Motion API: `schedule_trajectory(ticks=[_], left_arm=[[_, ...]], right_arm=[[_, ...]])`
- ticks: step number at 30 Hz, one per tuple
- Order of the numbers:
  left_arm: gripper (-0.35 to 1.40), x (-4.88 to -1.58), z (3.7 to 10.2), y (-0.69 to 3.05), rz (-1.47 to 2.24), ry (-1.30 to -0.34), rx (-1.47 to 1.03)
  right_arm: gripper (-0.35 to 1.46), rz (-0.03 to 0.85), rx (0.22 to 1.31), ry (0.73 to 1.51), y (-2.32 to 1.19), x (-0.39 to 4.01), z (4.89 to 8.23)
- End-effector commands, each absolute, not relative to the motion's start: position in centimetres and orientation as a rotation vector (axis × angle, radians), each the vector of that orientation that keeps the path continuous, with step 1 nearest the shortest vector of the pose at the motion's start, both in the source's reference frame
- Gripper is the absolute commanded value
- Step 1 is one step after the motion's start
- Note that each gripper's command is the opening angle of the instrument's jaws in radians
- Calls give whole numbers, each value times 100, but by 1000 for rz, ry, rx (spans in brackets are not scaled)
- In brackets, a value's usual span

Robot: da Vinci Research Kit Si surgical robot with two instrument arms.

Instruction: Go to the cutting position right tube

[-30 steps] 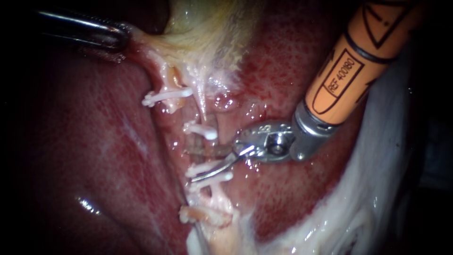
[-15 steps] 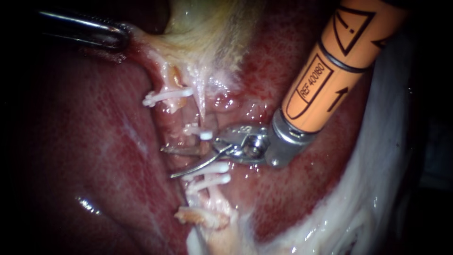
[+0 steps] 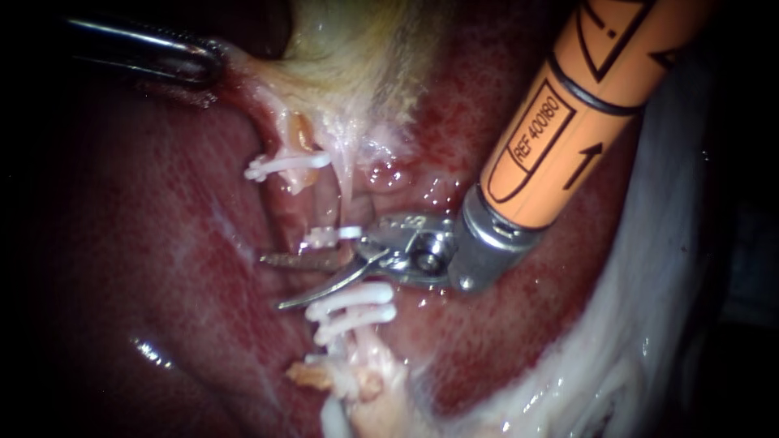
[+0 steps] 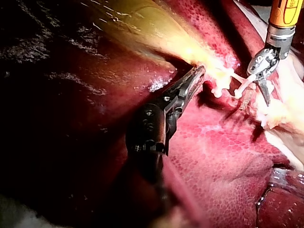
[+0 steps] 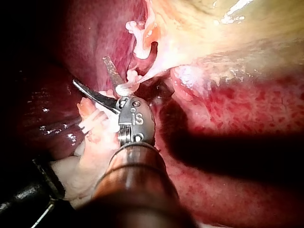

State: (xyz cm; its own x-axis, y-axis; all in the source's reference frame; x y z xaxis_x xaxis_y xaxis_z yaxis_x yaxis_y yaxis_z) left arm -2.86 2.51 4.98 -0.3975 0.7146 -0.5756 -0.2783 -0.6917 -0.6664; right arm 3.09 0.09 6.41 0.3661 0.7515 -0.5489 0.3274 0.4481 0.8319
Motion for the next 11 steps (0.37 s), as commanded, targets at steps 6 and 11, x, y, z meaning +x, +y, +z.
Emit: schedule_trajectory(ticks=[6,11], left_arm=[[-35,-287,499,251,2114,-637,-1197],[-35,-287,499,251,2114,-636,-1196]], right_arm=[[127,365,1131,1221,9,309,642],[127,371,1141,1217,8,309,645]])
